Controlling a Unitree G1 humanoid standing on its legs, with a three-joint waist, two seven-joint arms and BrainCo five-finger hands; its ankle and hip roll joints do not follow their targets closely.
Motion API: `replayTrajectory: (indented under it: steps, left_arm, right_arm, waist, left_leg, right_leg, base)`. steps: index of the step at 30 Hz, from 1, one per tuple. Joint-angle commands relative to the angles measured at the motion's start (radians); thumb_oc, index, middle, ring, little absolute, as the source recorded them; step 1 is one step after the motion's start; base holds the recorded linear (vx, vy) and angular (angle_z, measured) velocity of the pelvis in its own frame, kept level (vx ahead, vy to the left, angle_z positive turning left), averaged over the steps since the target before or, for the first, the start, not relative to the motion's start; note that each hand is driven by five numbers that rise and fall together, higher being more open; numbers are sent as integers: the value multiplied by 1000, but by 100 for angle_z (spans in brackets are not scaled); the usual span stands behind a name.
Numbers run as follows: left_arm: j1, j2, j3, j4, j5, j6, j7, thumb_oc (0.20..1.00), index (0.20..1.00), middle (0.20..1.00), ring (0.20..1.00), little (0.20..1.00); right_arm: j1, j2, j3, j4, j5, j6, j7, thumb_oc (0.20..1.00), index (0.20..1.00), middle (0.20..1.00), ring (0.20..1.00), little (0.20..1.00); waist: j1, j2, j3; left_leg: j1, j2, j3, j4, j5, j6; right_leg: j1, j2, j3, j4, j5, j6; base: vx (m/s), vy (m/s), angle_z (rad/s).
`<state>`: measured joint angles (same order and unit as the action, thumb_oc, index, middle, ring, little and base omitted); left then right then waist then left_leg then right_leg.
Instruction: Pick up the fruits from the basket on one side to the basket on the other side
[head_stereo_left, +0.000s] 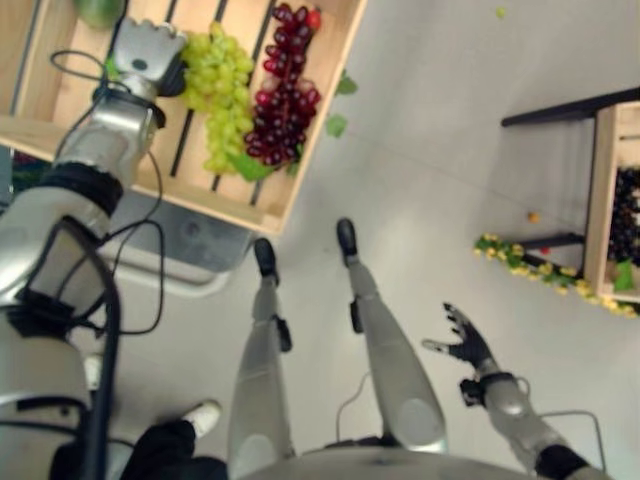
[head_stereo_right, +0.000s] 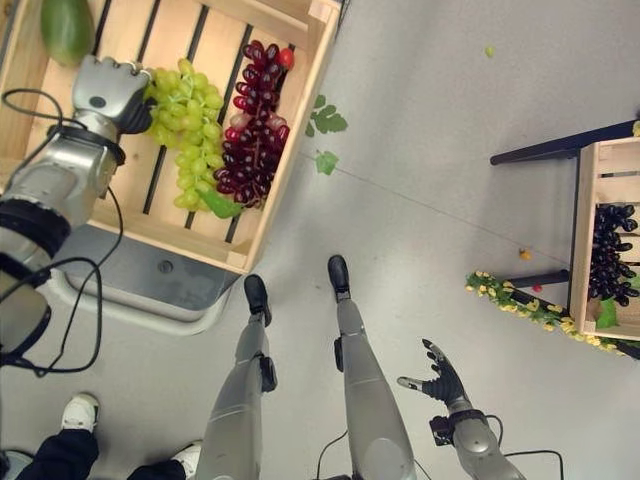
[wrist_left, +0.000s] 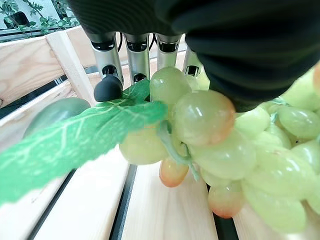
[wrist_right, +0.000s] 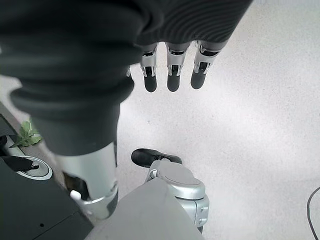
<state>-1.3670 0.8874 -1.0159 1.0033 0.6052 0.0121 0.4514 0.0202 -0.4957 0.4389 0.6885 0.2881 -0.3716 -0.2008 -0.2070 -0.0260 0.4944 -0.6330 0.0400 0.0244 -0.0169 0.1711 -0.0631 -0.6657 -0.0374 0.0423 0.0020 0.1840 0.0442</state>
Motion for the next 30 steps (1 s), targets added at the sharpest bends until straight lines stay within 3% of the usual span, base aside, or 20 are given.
replayTrajectory:
  steps: [1,6,7,8,18,30]
  left_arm:
    - [-18,-17,47,28,-31,-23,2,200,200,200,200,200]
    - [-16,-12,45,22,-41,-33,-2,200,200,200,200,200]
    - [-17,-7,41,14,-40,-37,4,495,495,495,495,495]
    - [-18,-5,37,10,-37,-38,4,1000,1000,1000,1000,1000]
    - [13,-2,65,-111,-22,-44,11,1000,1000,1000,1000,1000]
    - [12,-22,77,-103,-14,-37,19,1000,1000,1000,1000,1000]
  right_arm:
    - [108,-28,-23,-38,32,-30,-9,1000,1000,1000,1000,1000]
    - [109,-29,-20,-39,31,-30,-6,1000,1000,1000,1000,1000]
    - [111,-28,-20,-38,31,-31,-5,1000,1000,1000,1000,1000]
    - [112,-28,-18,-39,30,-32,-5,1000,1000,1000,1000,1000]
    - [115,-28,-23,-46,21,-34,-14,1000,1000,1000,1000,1000]
    - [110,-27,-24,-38,21,-34,-20,1000,1000,1000,1000,1000]
  waist:
    - [0,-54,-14]
    - [1,-56,-18]
    - [2,-57,-19]
    - [2,-57,-20]
    - [9,-56,-19]
    - [10,-58,-21]
  left_leg:
    - [-39,-47,-10,36,-47,10]
    - [-36,-47,-11,36,-44,10]
    - [-35,-47,-12,35,-44,9]
    - [-36,-46,-12,35,-43,9]
    - [-30,-47,-20,30,-41,10]
    - [-26,-48,-21,23,-40,10]
  right_leg:
    - [-4,20,36,-63,26,81]
    - [-1,21,35,-63,27,80]
    - [0,22,34,-63,27,80]
    - [0,21,33,-64,28,80]
    - [2,20,28,-62,27,80]
    - [4,22,28,-65,29,80]
  base:
    - [0,0,0]
    - [0,0,0]
    - [0,0,0]
    - [0,0,0]
    - [0,0,0]
    - [0,0,0]
